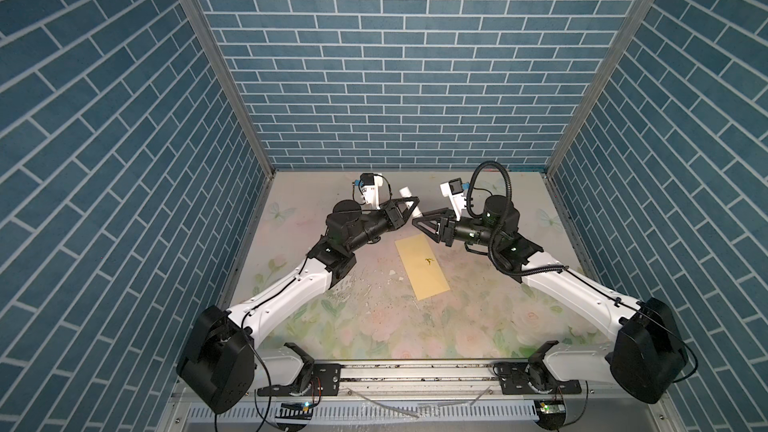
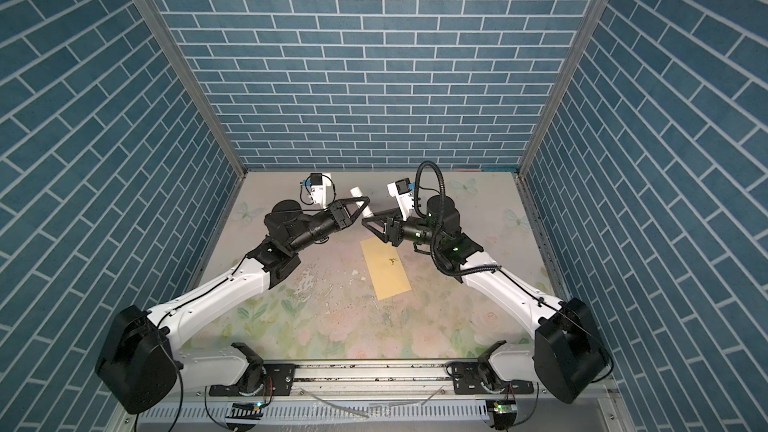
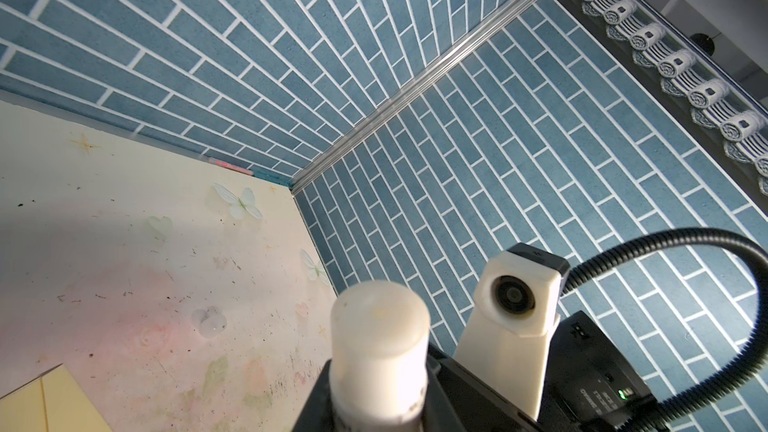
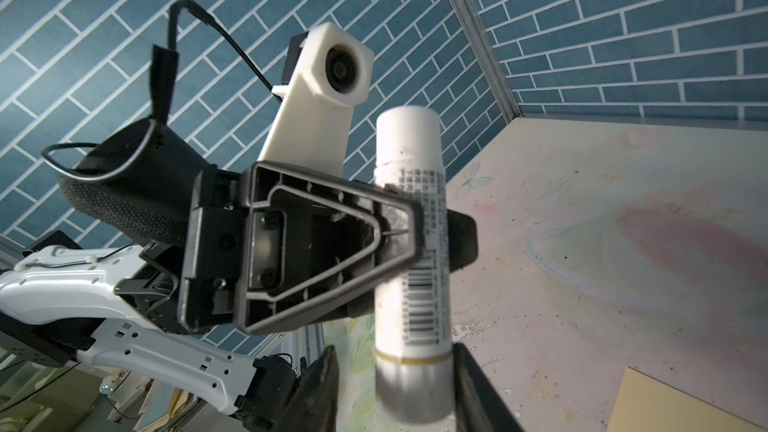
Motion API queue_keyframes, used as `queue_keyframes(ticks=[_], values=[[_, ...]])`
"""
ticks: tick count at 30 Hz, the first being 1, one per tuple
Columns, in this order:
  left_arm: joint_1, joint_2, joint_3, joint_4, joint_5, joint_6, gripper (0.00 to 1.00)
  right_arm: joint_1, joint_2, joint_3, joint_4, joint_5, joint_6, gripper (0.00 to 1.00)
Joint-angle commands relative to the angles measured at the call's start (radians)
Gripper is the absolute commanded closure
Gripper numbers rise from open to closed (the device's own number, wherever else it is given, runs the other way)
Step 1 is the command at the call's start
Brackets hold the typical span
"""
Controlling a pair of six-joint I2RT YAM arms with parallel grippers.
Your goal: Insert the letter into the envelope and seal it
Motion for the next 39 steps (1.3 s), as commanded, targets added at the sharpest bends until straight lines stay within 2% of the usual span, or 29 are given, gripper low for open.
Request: queue_keyframes(ticks=[1, 5, 8, 11, 14, 15, 20, 24, 27, 30, 33, 36, 37, 39], values=[[0.000, -0.009, 0.012, 0.038, 0.015, -0.001, 1.00, -0.004, 0.009, 0.001, 0.044, -0.020, 0.031, 0.72], [0.000, -0.003, 0.009, 0.038, 0.011, 0.000, 1.00, -0.005, 0.006, 0.003, 0.020, 0.020, 0.027, 0.88], [0.000, -0.002, 0.006, 0.019, -0.009, 0.008, 1.00, -0.004, 0.002, 0.033, -0.076, 0.083, -0.014, 0.98], [-0.001, 0.002, 0.010, -0.010, -0.029, 0.022, 1.00, 0.004, -0.020, 0.064, -0.203, 0.211, -0.087, 1.00], [-0.003, 0.010, 0.013, -0.032, -0.051, 0.028, 1.00, 0.070, -0.044, 0.131, -0.407, 0.489, -0.229, 1.00], [-0.003, 0.013, 0.016, -0.038, -0.055, 0.028, 1.00, 0.109, -0.045, 0.160, -0.468, 0.632, -0.287, 1.00], [-0.006, 0.028, 0.013, -0.042, -0.072, 0.024, 1.00, 0.269, 0.028, 0.286, -0.623, 1.148, -0.461, 1.00], [-0.008, 0.036, 0.019, -0.048, -0.075, 0.022, 1.00, 0.373, 0.123, 0.350, -0.620, 1.445, -0.599, 1.00], [-0.008, 0.035, 0.019, -0.056, -0.082, 0.025, 1.00, 0.421, 0.180, 0.373, -0.579, 1.568, -0.689, 1.00], [-0.008, 0.034, 0.018, -0.058, -0.084, 0.024, 1.00, 0.438, 0.199, 0.380, -0.562, 1.572, -0.717, 1.00], [-0.008, 0.035, 0.016, -0.055, -0.085, 0.024, 1.00, 0.438, 0.174, 0.363, -0.552, 1.503, -0.690, 1.00], [-0.008, 0.031, 0.016, -0.052, -0.085, 0.024, 1.00, 0.417, 0.123, 0.328, -0.556, 1.354, -0.626, 1.00], [-0.008, 0.032, 0.018, -0.051, -0.083, 0.024, 1.00, 0.401, 0.101, 0.315, -0.564, 1.286, -0.601, 0.97], [-0.008, 0.028, 0.019, -0.050, -0.082, 0.028, 1.00, 0.360, 0.060, 0.290, -0.577, 1.092, -0.553, 0.81]])
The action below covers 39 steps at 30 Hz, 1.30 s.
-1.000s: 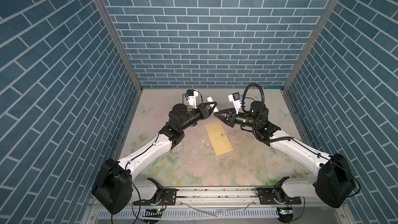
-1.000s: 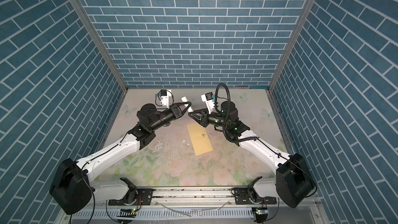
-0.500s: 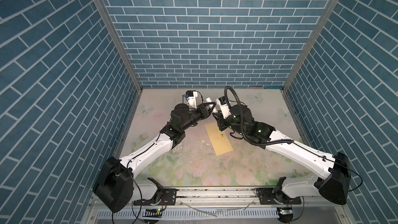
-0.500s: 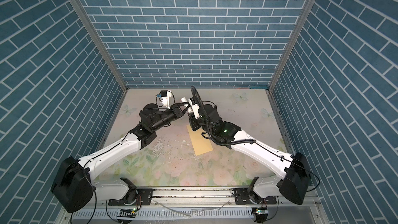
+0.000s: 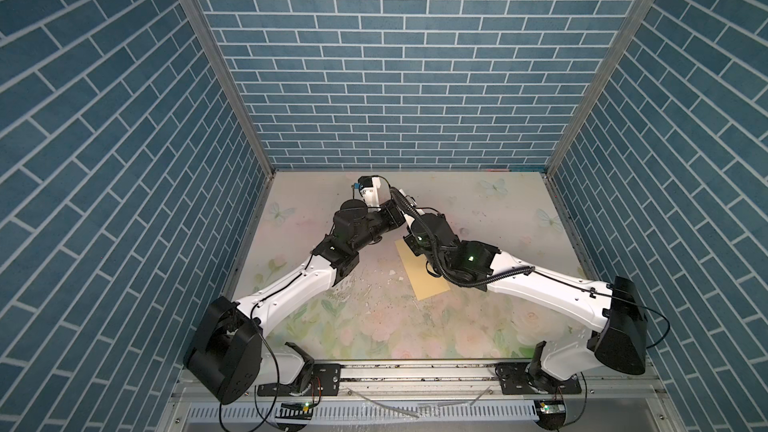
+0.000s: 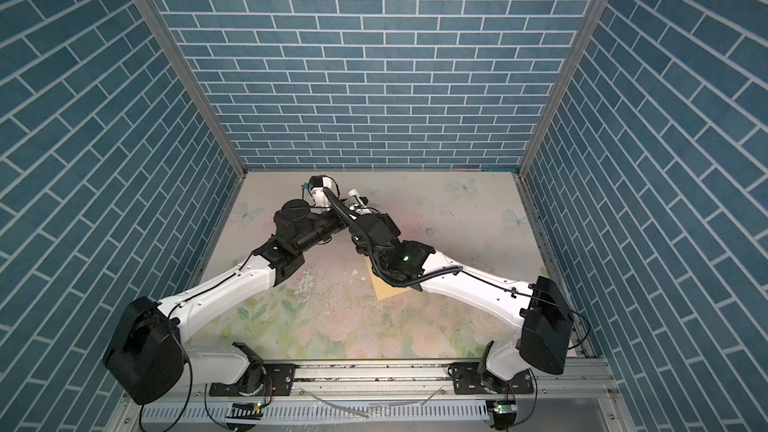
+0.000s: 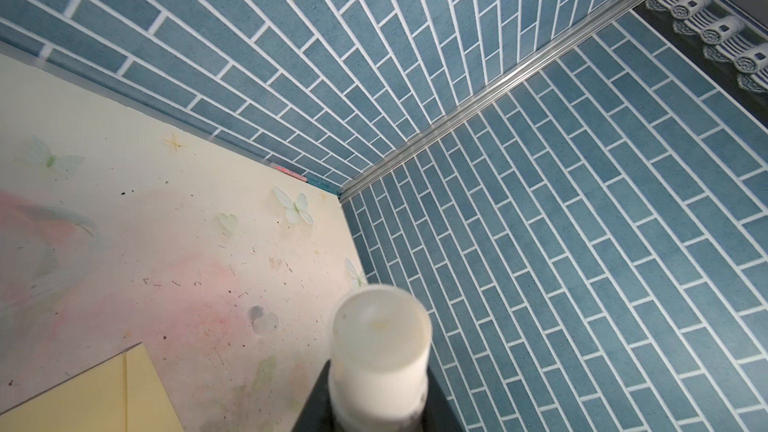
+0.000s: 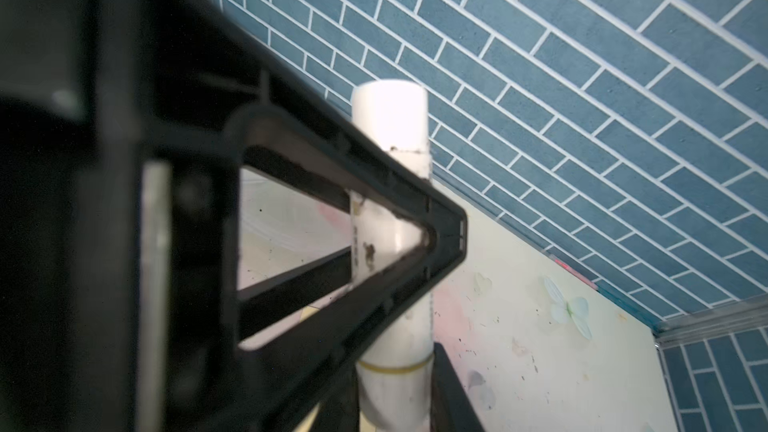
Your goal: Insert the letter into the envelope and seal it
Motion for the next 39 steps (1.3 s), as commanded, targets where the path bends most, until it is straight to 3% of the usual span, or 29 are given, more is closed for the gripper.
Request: queue_keyframes(ticks=[1, 5, 7, 14, 25, 39], values=[[-0.007, -0.021, 0.018, 0.002, 0.040, 0.021, 1.00, -0.090, -0.110, -0.053, -0.001, -0.283, 0.092, 0.71], [-0.004, -0.025, 0.022, 0.023, 0.063, 0.015, 1.00, -0.224, -0.183, -0.147, 0.100, -0.727, 0.239, 0.40], [-0.004, -0.030, 0.024, 0.031, 0.075, 0.016, 1.00, -0.270, -0.197, -0.180, 0.153, -0.882, 0.287, 0.30], [-0.004, -0.035, 0.036, 0.052, 0.115, 0.015, 1.00, -0.385, -0.173, -0.255, 0.345, -1.225, 0.462, 0.27], [-0.004, -0.048, 0.036, 0.073, 0.139, 0.014, 1.00, -0.480, -0.152, -0.372, 0.656, -1.379, 0.677, 0.28], [-0.004, -0.048, 0.033, 0.088, 0.147, 0.001, 1.00, -0.494, -0.091, -0.380, 0.783, -1.425, 0.766, 0.40]])
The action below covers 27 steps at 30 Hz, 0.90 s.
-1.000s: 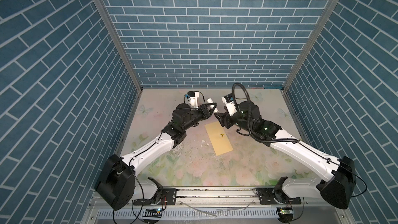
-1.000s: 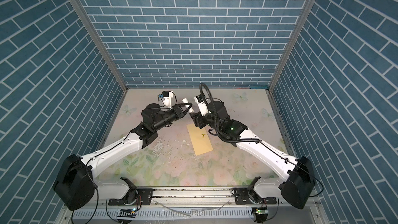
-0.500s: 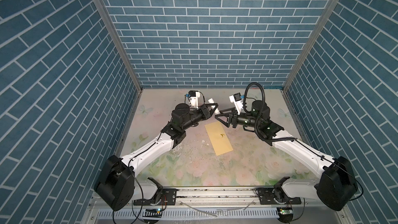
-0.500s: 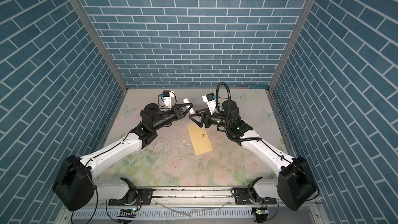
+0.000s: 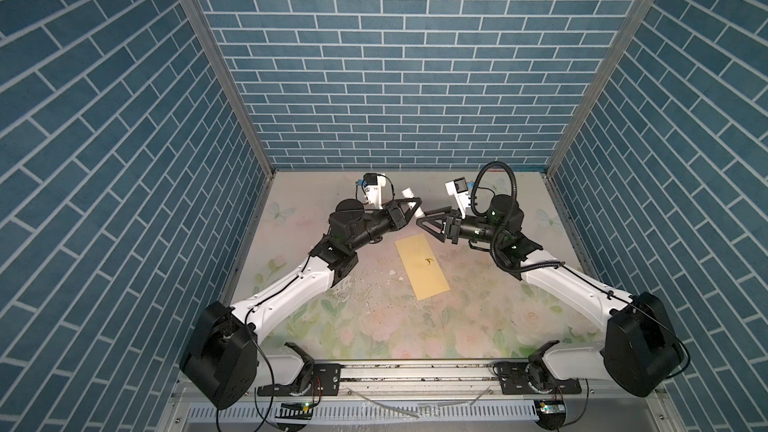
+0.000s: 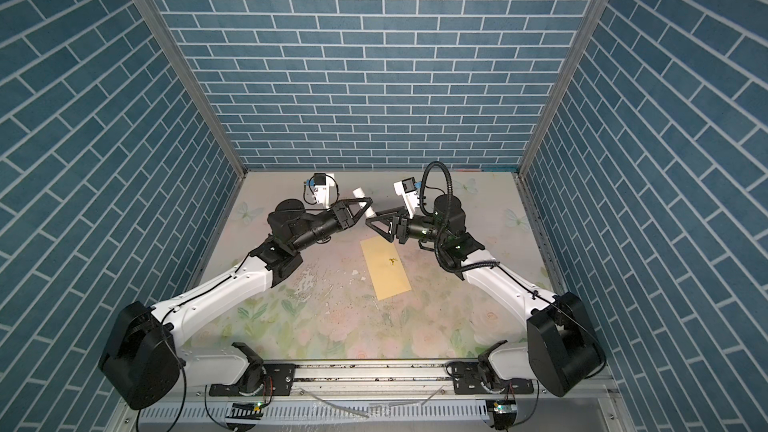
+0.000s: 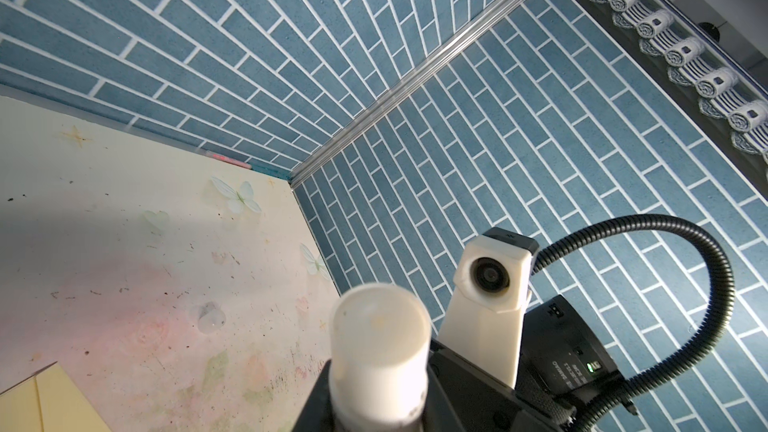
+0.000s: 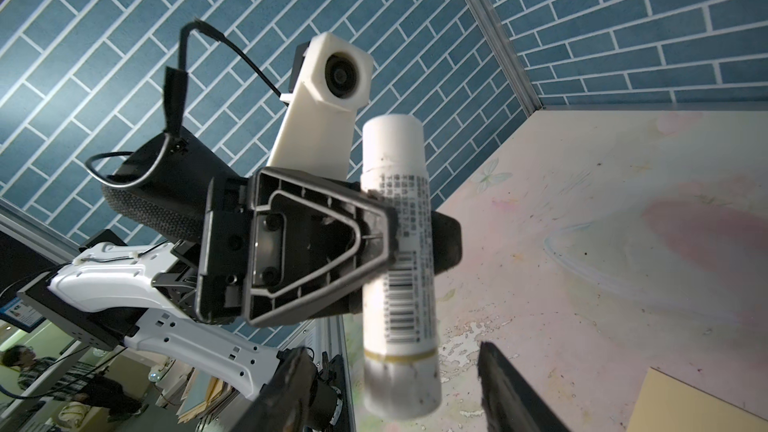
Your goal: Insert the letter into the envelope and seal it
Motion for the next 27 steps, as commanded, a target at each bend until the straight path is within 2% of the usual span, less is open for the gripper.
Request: queue_keyframes(ticks=[1, 7, 14, 19, 23, 27], values=[[0.001, -0.022, 0.023, 0.042, 0.014, -0.001, 1.00, -0.005, 0.021, -0.016, 0.089, -0.026, 0.057, 0.42], [0.001, -0.018, 0.018, 0.050, 0.019, -0.007, 1.00, -0.005, 0.038, -0.012, 0.141, -0.014, 0.098, 0.58], [0.001, -0.016, 0.010, 0.050, 0.011, -0.005, 1.00, -0.005, 0.034, -0.004, 0.114, 0.027, 0.102, 0.90], [0.001, -0.019, 0.006, 0.043, -0.004, 0.001, 1.00, -0.003, 0.005, 0.015, 0.005, 0.097, 0.048, 1.00], [0.001, -0.019, 0.006, 0.029, -0.016, 0.008, 1.00, 0.019, -0.046, 0.051, -0.193, 0.238, -0.091, 1.00], [0.001, -0.017, 0.004, 0.016, -0.029, 0.011, 1.00, 0.111, -0.092, 0.125, -0.455, 0.543, -0.293, 1.00]])
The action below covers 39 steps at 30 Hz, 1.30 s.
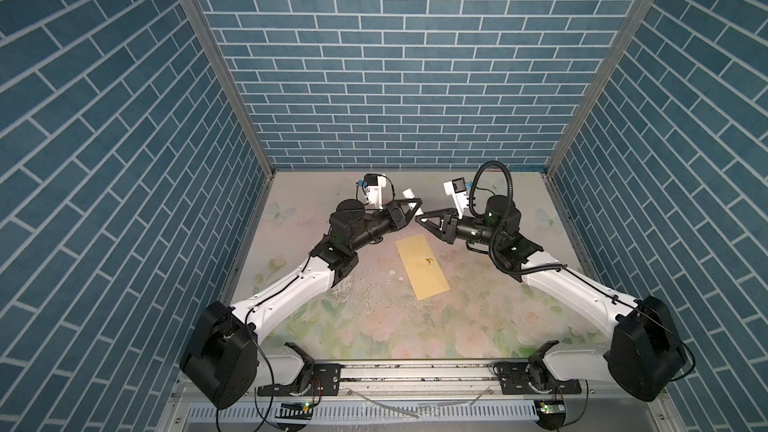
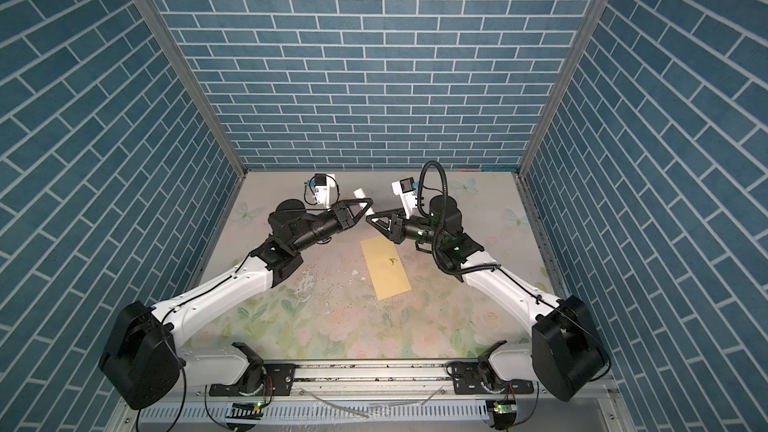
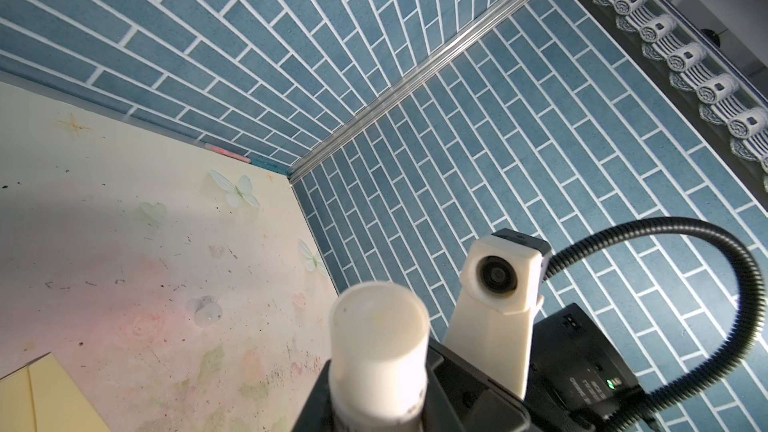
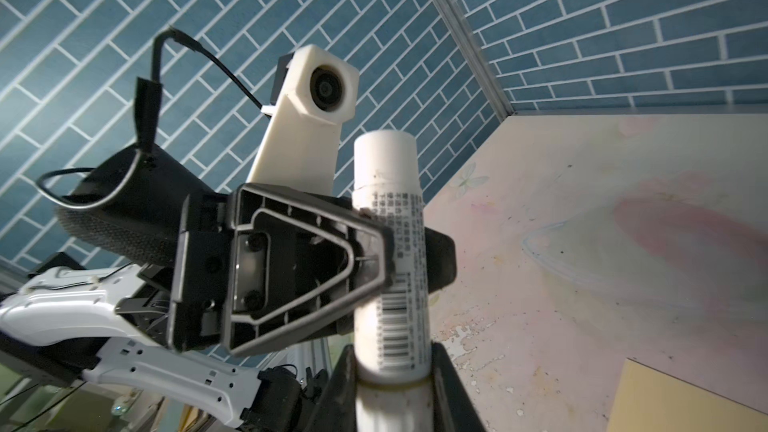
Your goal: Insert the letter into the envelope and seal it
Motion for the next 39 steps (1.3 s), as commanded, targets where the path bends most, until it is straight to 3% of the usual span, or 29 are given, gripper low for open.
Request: queue_keyframes(ticks=[1, 10, 13, 18, 23, 31, 36, 39], values=[[0.001, -0.016, 0.005, 0.026, -0.021, 0.031, 1.00, 0.069, -0.035, 0.097, -0.297, 0.410, -0.224, 1.00], [0.000, -0.004, 0.003, 0.034, -0.029, 0.023, 1.00, 0.355, 0.122, 0.321, -0.519, 1.145, -0.553, 1.00], [0.000, -0.002, 0.002, 0.033, -0.035, 0.021, 1.00, 0.421, 0.205, 0.379, -0.513, 1.335, -0.631, 1.00], [0.000, 0.001, 0.001, 0.037, -0.036, 0.016, 1.00, 0.469, 0.297, 0.425, -0.480, 1.494, -0.716, 1.00], [0.000, 0.002, 0.000, 0.033, -0.039, 0.022, 1.00, 0.471, 0.299, 0.417, -0.484, 1.436, -0.684, 1.00], [-0.001, 0.007, 0.010, 0.018, -0.038, 0.047, 1.00, 0.450, 0.236, 0.373, -0.469, 1.238, -0.582, 1.00], [0.000, -0.005, 0.009, 0.014, -0.042, 0.069, 0.85, 0.414, 0.190, 0.351, -0.454, 1.110, -0.527, 1.00], [0.000, -0.012, 0.009, 0.017, -0.039, 0.085, 0.62, 0.384, 0.148, 0.317, -0.431, 1.008, -0.477, 1.00]])
